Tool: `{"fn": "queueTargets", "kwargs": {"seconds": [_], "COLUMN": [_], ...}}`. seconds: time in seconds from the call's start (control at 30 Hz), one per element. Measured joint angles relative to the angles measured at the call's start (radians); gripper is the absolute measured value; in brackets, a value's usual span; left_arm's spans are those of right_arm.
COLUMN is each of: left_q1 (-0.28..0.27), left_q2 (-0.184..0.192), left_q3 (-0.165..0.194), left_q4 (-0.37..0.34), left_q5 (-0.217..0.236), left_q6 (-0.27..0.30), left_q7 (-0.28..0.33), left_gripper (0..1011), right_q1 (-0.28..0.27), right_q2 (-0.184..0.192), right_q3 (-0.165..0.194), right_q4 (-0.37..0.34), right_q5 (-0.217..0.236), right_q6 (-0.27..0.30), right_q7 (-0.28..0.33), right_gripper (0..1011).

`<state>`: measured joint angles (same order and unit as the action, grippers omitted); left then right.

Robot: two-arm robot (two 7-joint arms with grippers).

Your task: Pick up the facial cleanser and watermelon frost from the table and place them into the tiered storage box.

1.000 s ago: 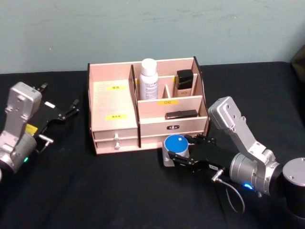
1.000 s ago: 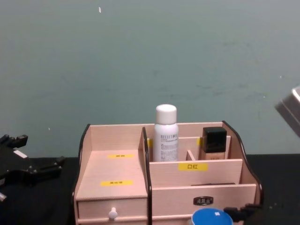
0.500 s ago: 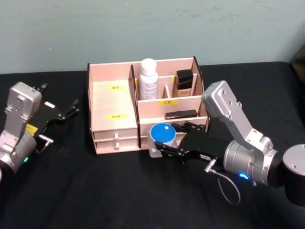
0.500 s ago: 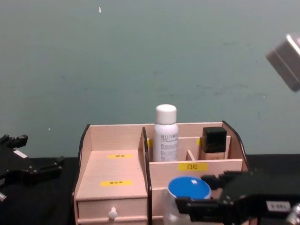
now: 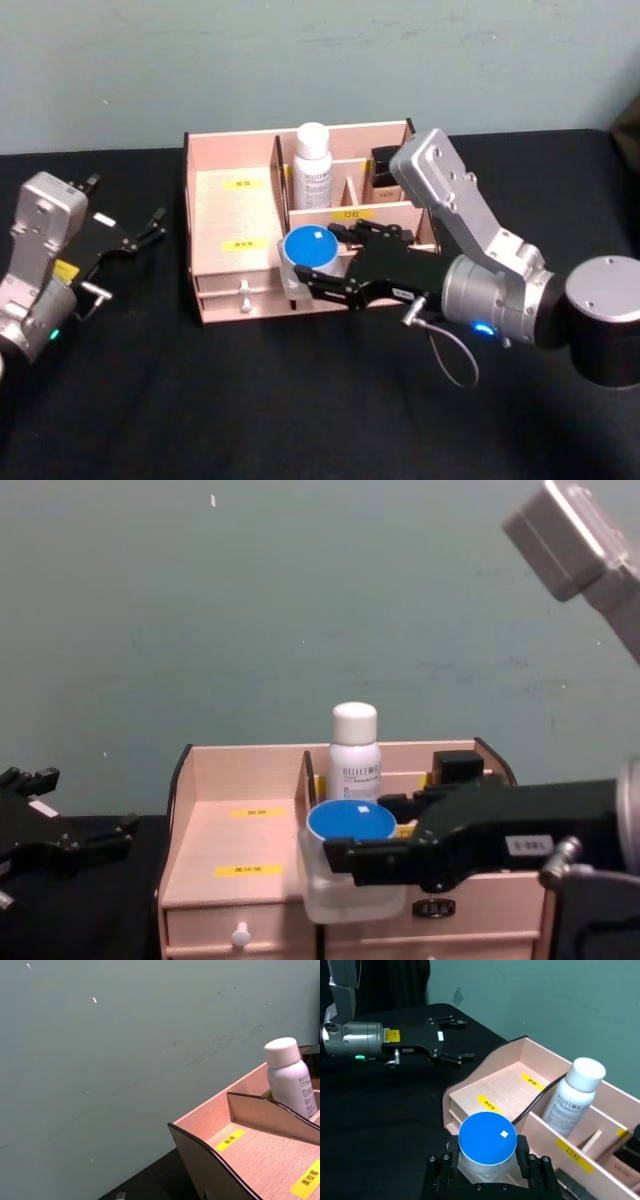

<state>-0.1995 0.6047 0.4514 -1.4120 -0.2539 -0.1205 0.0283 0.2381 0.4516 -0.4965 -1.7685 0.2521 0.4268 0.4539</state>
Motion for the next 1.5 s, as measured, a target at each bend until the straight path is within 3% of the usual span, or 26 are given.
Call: {"fn": "queueTargets", "kwargs": {"seconds": [0.7, 1.13, 1.5], "left_q1": [0.0, 0.0, 0.0], "left_q2": [0.0, 0.0, 0.0], "left_q3": [0.0, 0.0, 0.0], "left_q4": [0.0, 0.0, 0.0], "left_q5": [0.0, 0.0, 0.0], "left_q6": [0.0, 0.0, 0.0], "left_q7": [0.0, 0.0, 0.0], "left_gripper": [1010, 1010, 1010], "right_q1": [0.145, 0.204, 0.266], "right_q2": [-0.06, -0.097, -0.146], "right_q3": [-0.07, -0.112, -0.139], "right_q4": [0.152, 0.208, 0.317], "right_q5": [-0.003, -0.004, -0.015], "right_q6": [-0.049, -0.066, -0.094], "right_q7": [0.033, 0.051, 0.055], "right_gripper": [697, 696, 696]}}
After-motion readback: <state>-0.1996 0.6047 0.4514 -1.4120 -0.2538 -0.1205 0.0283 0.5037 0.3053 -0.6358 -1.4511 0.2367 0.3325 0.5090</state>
